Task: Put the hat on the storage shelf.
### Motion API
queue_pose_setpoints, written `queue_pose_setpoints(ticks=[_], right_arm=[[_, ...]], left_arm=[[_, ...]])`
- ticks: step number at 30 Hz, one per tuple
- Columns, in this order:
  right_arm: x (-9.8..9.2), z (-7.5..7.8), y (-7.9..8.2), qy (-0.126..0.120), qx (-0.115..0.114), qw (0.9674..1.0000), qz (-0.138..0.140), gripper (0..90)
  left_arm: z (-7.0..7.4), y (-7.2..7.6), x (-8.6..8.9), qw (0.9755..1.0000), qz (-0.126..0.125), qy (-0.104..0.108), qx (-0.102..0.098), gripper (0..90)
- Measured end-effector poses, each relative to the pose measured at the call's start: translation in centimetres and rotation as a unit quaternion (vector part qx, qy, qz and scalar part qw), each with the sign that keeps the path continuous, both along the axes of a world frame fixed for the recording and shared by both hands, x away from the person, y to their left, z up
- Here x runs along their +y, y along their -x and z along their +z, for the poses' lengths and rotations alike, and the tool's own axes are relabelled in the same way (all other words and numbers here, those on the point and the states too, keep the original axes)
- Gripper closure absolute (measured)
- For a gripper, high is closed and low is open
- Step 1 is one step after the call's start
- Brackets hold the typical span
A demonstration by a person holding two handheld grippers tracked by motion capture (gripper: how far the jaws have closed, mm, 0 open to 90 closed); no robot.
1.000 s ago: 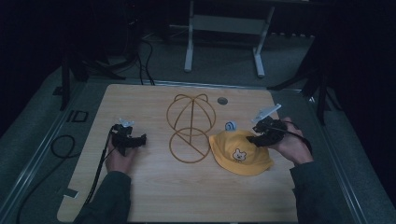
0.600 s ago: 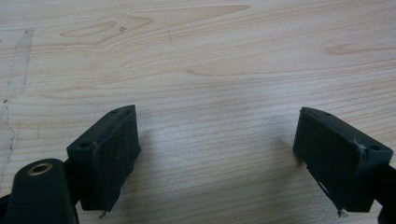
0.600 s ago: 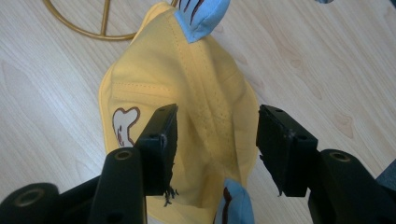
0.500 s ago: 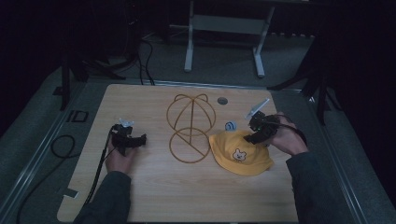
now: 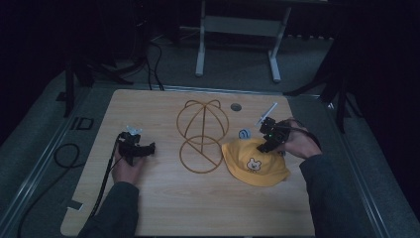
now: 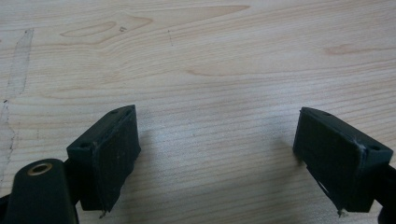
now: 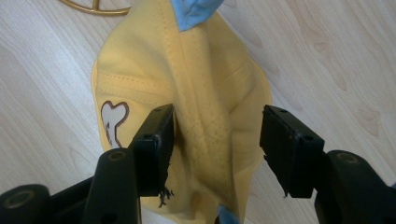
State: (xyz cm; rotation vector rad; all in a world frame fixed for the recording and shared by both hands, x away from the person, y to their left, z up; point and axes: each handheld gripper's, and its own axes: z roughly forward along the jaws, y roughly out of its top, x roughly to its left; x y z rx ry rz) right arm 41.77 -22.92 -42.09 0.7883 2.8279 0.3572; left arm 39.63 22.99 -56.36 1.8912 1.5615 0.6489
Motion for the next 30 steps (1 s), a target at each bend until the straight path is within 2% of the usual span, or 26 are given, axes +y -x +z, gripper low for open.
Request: queue_pose_setpoints(ticks=[8,12,14,17,21,30], right_arm=[[0.3,-0.3,-0.8,0.000,0.030,0.9995,0.008,47.3],[0.6,-0.8,-1.3,0.009,0.050,0.9987,0.007,48.5],[0.6,-0.9,-1.6,0.009,0.061,0.9981,0.004,53.5],[0.7,-0.9,-1.6,0.015,0.076,0.9970,0.007,69.6],[1.1,-0.8,-1.3,0.039,0.064,0.9970,0.020,79.2],[1.0,0.0,-0.2,0.045,0.025,0.9981,0.033,81.3]], left_arm=[[0.0,0.0,0.0,1.0000,0.000,0.000,0.000,14.6],[0.0,0.0,0.0,1.0000,0.000,0.000,0.000,14.6],[0.0,0.0,0.0,1.0000,0.000,0.000,0.000,14.6],[0.0,0.0,0.0,1.0000,0.000,0.000,0.000,14.6],[0.0,0.0,0.0,1.0000,0.000,0.000,0.000,14.5],[0.0,0.0,0.0,1.0000,0.000,0.001,0.000,14.5]])
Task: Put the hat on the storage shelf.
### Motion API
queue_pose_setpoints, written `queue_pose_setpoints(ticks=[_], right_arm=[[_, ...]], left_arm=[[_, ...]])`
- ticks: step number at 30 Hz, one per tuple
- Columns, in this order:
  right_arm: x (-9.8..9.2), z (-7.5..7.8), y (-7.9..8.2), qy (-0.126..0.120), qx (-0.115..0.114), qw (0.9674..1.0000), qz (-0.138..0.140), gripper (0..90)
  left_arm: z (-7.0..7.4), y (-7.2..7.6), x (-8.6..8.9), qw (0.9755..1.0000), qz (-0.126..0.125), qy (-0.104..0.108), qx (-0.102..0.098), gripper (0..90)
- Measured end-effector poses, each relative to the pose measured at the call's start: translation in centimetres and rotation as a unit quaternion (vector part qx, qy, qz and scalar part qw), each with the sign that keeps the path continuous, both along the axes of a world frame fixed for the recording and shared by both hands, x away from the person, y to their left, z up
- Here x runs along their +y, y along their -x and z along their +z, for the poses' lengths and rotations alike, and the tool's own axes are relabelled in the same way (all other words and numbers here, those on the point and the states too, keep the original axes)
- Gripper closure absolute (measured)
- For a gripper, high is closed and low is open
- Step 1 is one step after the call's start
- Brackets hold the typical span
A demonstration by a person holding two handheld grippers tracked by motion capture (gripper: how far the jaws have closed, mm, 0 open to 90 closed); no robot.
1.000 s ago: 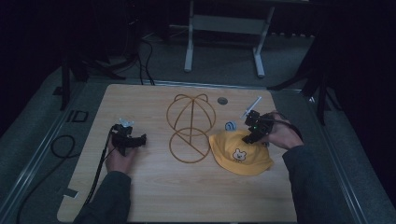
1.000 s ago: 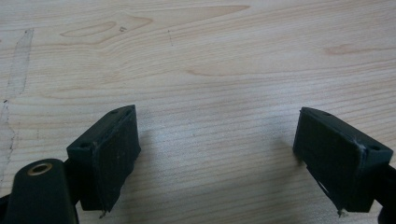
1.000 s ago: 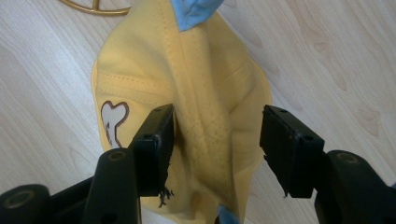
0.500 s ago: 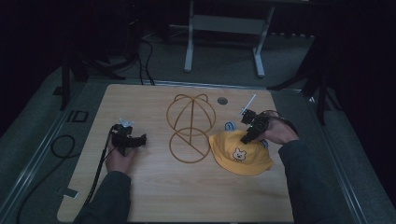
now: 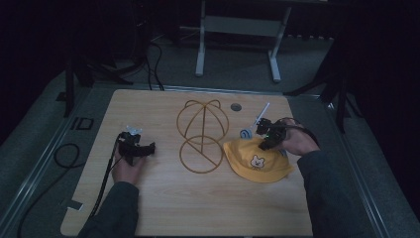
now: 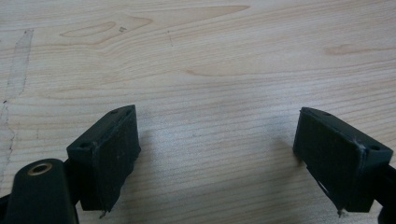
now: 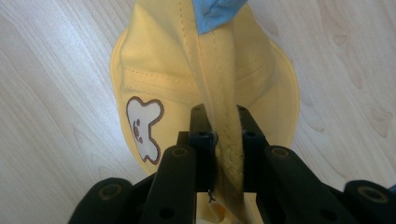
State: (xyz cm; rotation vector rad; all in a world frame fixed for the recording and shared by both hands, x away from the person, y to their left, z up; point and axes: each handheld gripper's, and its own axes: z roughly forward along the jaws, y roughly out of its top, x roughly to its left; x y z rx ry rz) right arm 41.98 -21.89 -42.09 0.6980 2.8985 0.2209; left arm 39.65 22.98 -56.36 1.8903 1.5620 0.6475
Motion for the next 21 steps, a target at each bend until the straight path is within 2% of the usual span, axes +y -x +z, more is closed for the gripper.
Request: queue_pose_setpoints(ticks=[4,9,16,21], right_arm=[[-0.2,0.2,0.8,0.002,-0.019,0.9998,0.005,81.4],[-0.8,0.5,1.5,-0.004,-0.042,0.9991,-0.002,81.5],[-1.5,1.0,2.2,-0.025,-0.071,0.9970,-0.018,81.5],[-2.0,1.3,2.8,-0.041,-0.096,0.9941,-0.029,81.5]], left_arm=[[0.0,0.0,0.0,1.0000,0.000,0.000,0.000,14.6],[0.0,0.0,0.0,1.0000,-0.001,-0.001,0.001,14.6],[0.0,0.0,0.0,1.0000,-0.001,-0.001,0.001,14.5],[0.0,0.0,0.0,1.0000,-0.001,-0.001,0.001,14.5]])
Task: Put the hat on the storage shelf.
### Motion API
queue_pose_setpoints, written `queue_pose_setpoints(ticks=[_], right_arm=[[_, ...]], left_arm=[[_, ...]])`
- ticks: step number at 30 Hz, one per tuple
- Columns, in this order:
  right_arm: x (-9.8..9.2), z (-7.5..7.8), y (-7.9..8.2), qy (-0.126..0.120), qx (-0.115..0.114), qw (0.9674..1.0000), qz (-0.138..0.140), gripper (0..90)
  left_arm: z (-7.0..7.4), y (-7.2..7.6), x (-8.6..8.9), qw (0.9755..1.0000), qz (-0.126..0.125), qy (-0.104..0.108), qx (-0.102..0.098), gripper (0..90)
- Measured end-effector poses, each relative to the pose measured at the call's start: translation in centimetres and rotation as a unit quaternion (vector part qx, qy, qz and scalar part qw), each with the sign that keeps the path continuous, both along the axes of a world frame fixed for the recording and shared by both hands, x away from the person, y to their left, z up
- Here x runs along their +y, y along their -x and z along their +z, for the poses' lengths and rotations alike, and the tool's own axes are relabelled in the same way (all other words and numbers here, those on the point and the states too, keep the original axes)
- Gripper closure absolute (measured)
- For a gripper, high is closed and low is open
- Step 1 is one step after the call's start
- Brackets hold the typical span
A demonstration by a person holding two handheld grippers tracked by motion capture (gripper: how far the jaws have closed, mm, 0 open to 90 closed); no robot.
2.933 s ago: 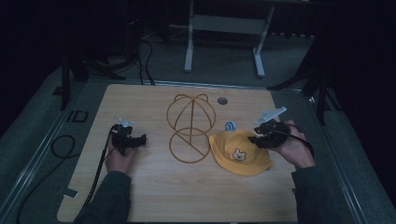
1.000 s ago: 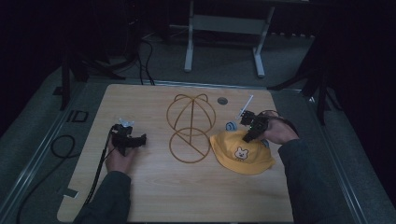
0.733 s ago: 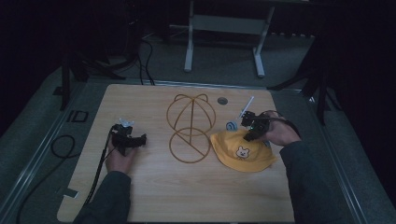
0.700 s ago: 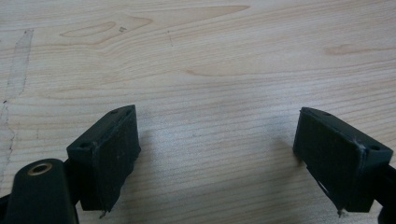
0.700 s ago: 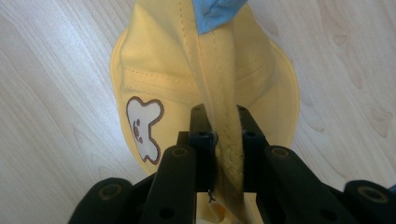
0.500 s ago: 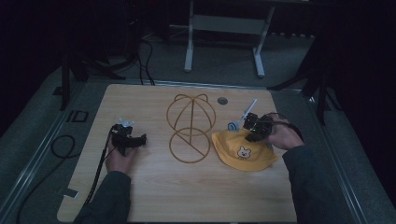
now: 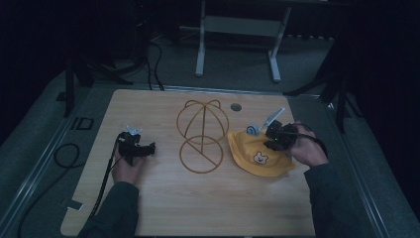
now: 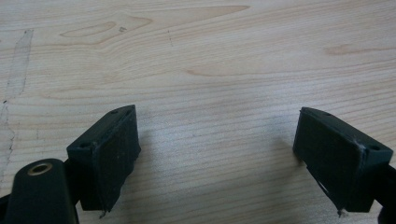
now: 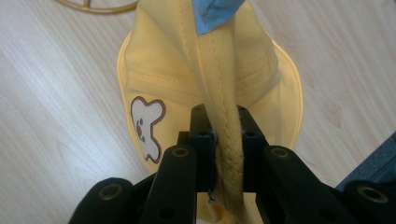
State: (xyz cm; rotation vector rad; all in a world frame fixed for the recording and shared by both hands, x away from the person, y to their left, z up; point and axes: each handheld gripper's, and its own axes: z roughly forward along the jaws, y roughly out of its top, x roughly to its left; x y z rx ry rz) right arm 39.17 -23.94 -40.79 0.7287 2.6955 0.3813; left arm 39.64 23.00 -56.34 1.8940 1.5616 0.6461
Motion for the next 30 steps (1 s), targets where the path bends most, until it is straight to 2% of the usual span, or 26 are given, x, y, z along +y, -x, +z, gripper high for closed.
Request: queue_pose_setpoints(ticks=[7,15,18,25,26,29,30], right_arm=[[-0.8,0.6,0.7,-0.029,-0.042,0.9984,-0.023,81.5],[-1.1,0.9,1.3,-0.055,-0.067,0.9957,-0.031,81.5],[-1.1,1.0,1.5,-0.071,-0.080,0.9937,-0.035,81.5],[-1.3,1.2,1.8,-0.097,-0.093,0.9899,-0.047,81.5],[-1.6,1.2,1.8,-0.110,-0.091,0.9886,-0.047,81.5],[-1.8,1.3,1.9,-0.123,-0.090,0.9871,-0.050,81.5],[-2.1,1.4,2.0,-0.134,-0.094,0.9852,-0.053,81.5]], left_arm=[[0.0,0.0,0.0,1.0000,0.000,0.000,0.001,14.6],[0.0,0.0,0.0,1.0000,0.000,0.000,-0.001,14.6],[0.0,0.0,0.0,1.0000,0.000,0.000,0.000,14.6],[0.0,0.0,0.0,1.0000,0.000,0.000,-0.001,14.5],[0.0,0.0,0.0,1.0000,0.000,0.000,0.000,14.6],[0.0,0.0,0.0,1.0000,0.000,0.000,-0.001,14.6],[0.0,0.0,0.0,1.0000,0.000,0.000,-0.001,14.6]])
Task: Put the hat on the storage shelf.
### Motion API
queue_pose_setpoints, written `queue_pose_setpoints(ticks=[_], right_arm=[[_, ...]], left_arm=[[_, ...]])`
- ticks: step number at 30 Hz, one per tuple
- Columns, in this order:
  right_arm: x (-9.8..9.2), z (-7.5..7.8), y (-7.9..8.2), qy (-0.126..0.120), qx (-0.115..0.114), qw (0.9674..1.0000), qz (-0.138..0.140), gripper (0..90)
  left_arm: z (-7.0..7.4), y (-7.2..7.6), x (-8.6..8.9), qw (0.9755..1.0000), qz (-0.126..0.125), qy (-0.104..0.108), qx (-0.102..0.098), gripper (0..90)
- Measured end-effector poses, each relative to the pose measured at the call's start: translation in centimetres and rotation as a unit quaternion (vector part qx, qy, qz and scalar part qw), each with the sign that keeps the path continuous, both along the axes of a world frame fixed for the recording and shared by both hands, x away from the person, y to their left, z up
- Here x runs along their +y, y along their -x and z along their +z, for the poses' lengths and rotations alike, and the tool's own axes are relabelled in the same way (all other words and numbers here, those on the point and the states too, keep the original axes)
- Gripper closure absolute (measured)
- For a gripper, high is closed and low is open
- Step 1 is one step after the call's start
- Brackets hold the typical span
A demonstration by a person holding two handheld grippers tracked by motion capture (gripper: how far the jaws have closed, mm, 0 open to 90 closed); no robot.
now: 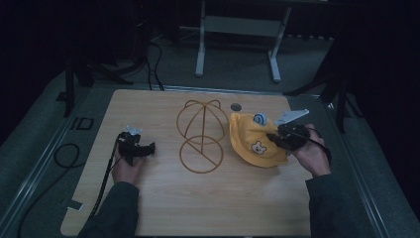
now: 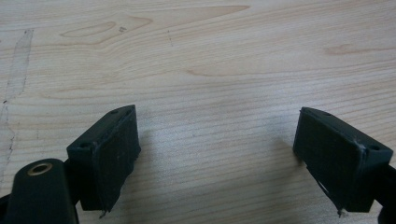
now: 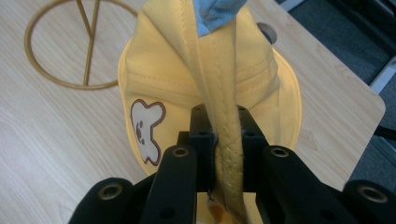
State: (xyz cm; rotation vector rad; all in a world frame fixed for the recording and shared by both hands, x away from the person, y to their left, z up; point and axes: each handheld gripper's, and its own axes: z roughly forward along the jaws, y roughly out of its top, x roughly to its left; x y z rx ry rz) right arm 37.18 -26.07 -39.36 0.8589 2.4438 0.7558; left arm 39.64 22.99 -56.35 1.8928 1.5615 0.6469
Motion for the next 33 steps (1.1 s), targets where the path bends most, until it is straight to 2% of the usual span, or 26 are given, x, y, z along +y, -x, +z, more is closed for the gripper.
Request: queue_pose_setpoints(ticks=[1,6,13,16,25,33], right_arm=[[0.0,0.0,0.0,0.000,0.000,1.0000,0.000,81.5],[-0.8,0.2,0.2,-0.030,-0.011,0.9995,-0.006,81.5],[-1.6,0.2,0.3,-0.071,-0.022,0.9971,-0.013,81.5],[-1.9,0.3,0.4,-0.080,-0.026,0.9964,-0.014,81.5],[-2.4,1.0,0.7,-0.117,-0.041,0.9923,-0.012,81.6],[-2.8,2.0,1.1,-0.152,-0.048,0.9872,-0.005,81.6]], left_arm=[[0.0,0.0,0.0,1.0000,0.000,0.000,0.000,14.6],[0.0,0.0,0.0,1.0000,0.000,0.000,0.000,14.6],[0.0,0.0,0.0,1.0000,0.000,0.000,0.000,14.6],[0.0,0.0,0.0,1.0000,0.000,0.000,0.000,14.6],[0.0,0.0,0.0,1.0000,0.000,0.000,0.000,14.6],[0.0,0.0,0.0,1.0000,0.000,0.000,-0.001,14.6]])
